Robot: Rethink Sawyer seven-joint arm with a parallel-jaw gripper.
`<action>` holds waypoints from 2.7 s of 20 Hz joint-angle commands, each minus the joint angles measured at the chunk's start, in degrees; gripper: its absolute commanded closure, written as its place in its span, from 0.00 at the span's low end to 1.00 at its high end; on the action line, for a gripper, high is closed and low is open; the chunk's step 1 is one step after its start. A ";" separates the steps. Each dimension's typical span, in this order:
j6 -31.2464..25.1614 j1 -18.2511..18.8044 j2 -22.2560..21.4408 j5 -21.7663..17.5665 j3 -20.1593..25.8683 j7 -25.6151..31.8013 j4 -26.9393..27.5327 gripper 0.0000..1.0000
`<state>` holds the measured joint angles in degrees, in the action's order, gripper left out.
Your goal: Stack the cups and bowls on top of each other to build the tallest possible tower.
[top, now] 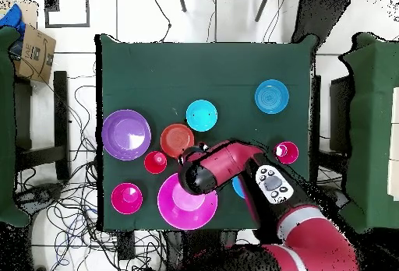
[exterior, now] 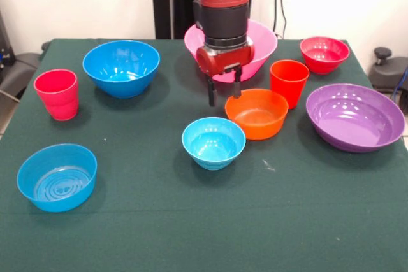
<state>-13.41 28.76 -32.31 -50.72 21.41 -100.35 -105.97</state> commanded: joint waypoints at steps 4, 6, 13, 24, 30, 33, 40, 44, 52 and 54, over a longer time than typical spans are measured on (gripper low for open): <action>5.79 -6.67 5.81 2.00 -10.82 -13.85 9.10 0.00; 6.32 -7.71 7.05 2.33 -12.25 -14.37 10.20 0.00; 5.22 -6.45 6.48 4.06 -10.04 -12.02 8.93 0.00; -5.50 3.25 2.40 8.59 3.14 0.10 2.54 0.00; -9.07 6.19 0.94 9.67 7.09 2.75 0.40 0.00; -11.82 7.84 0.32 10.77 9.36 4.11 -0.68 0.00; -16.88 10.76 2.45 11.21 13.57 7.46 -0.89 0.00; -14.95 10.76 7.00 7.40 13.40 7.16 1.64 0.00; -12.76 10.32 10.57 3.40 12.42 6.65 4.51 0.00; -12.66 10.24 11.22 2.93 12.55 6.59 5.11 0.00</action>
<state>-23.52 40.19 -28.18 -41.93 31.37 -105.98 -103.31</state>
